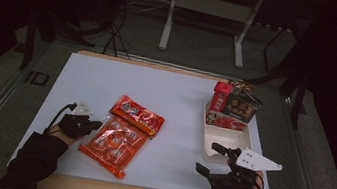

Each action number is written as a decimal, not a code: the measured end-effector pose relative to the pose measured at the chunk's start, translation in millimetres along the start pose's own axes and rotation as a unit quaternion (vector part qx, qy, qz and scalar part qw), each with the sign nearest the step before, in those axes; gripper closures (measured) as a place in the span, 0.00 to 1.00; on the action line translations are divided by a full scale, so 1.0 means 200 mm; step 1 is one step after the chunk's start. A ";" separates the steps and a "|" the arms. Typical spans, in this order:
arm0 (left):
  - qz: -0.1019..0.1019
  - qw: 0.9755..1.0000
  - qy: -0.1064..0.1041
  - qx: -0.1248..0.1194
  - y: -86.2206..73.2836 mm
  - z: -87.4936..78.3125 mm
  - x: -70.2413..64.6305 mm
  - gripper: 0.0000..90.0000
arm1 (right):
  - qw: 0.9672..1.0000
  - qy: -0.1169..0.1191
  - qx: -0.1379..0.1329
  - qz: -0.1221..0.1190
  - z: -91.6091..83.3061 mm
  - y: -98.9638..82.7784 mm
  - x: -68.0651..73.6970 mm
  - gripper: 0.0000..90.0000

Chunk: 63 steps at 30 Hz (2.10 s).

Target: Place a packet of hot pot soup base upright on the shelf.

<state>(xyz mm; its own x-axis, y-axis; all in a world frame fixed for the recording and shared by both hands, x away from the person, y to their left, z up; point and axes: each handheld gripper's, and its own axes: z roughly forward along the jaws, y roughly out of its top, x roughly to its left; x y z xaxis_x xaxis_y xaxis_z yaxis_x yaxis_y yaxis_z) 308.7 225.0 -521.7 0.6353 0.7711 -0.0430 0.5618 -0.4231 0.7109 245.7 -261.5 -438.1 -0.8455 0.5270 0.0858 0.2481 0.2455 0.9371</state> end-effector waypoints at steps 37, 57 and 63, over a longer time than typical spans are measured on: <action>0.033 0.994 -0.100 0.019 0.07 0.19 -0.35 1.00 | 1.000 0.006 0.010 0.001 0.02 -0.01 0.01 0.15; 0.007 0.999 -0.031 -0.005 0.19 0.32 -0.24 1.00 | 1.000 0.006 0.009 -0.005 0.01 -0.02 0.00 0.18; 0.011 0.999 -0.036 -0.002 0.20 0.33 -0.28 1.00 | 1.000 0.010 0.001 -0.006 0.01 -0.02 -0.01 0.19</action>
<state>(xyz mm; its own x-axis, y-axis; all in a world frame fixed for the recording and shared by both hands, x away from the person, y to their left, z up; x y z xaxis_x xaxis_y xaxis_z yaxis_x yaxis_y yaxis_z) 330.8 132.7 -536.4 0.6840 0.7253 -0.0777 0.5450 -0.4373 0.7154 247.1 -261.7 -442.5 -0.8574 0.5082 0.0811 0.2384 0.2526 0.9377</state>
